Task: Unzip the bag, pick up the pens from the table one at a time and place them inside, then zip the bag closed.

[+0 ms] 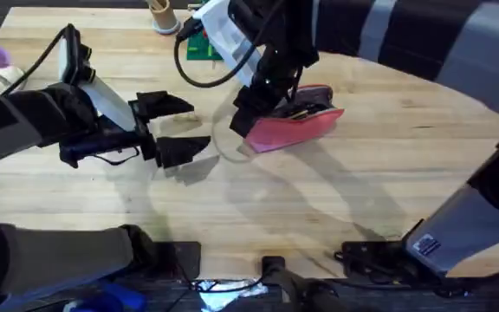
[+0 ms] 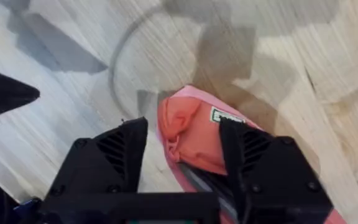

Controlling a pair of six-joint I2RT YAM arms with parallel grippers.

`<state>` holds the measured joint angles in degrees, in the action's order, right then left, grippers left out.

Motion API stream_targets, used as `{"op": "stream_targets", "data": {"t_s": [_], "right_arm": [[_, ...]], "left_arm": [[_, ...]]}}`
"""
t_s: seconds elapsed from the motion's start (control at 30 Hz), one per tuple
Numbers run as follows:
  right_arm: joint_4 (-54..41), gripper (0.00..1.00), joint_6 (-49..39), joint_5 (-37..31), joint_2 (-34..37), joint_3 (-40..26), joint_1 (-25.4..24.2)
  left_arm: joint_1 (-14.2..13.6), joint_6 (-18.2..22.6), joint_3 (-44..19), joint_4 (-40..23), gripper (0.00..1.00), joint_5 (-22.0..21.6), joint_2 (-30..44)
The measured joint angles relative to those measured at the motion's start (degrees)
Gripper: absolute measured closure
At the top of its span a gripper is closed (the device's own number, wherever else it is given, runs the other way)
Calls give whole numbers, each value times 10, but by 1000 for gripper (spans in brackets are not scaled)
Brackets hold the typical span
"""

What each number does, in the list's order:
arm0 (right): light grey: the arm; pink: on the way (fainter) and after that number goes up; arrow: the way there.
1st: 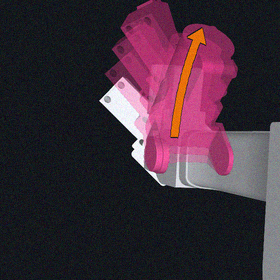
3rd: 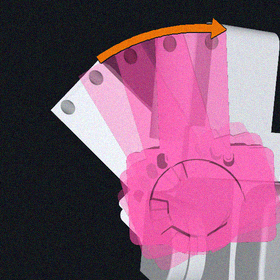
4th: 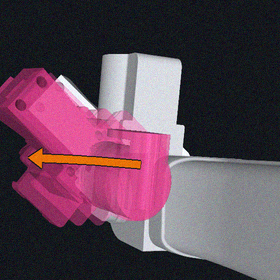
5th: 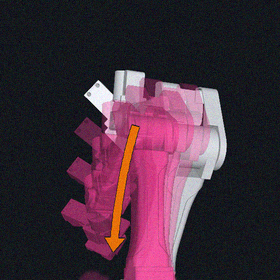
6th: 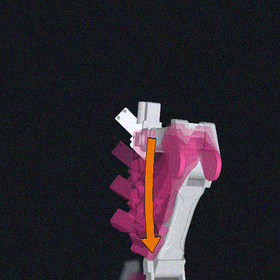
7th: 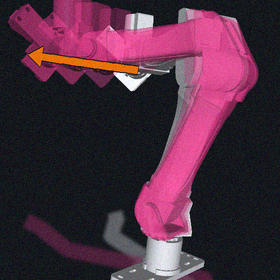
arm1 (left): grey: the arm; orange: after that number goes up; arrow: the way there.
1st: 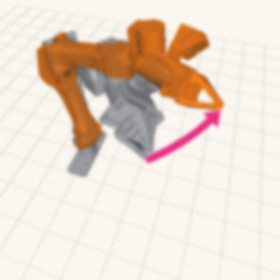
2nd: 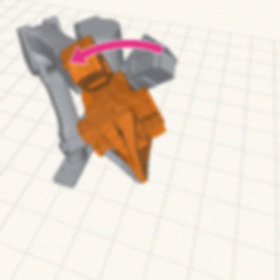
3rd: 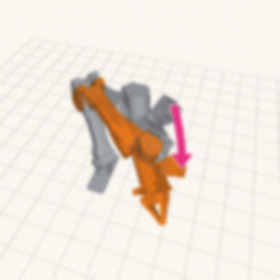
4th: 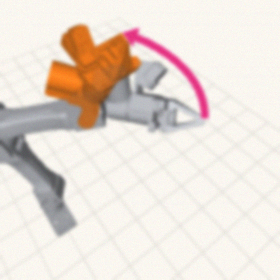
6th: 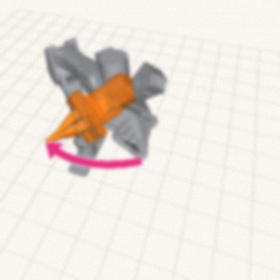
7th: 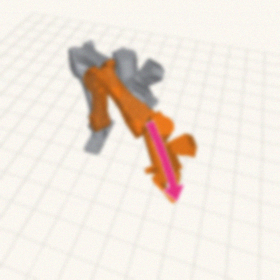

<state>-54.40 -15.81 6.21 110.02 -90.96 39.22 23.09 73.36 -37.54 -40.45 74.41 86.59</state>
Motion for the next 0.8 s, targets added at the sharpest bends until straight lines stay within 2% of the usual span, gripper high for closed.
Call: {"op": "stream_targets", "data": {"t_s": [0.13,0.43,0.67,0.8], "right_arm": [[-1,376,0,-1,0,0,0],[1,625,0,-2,0,0,0],[2,771,0,3,0,0,2],[3,820,0,6,0,0,2]], "left_arm": [[0,0,0,0,6,0,0],[0,0,0,0,6,0,0],[0,0,0,0,6,0,0],[0,0,0,0,6,0,0]]}}
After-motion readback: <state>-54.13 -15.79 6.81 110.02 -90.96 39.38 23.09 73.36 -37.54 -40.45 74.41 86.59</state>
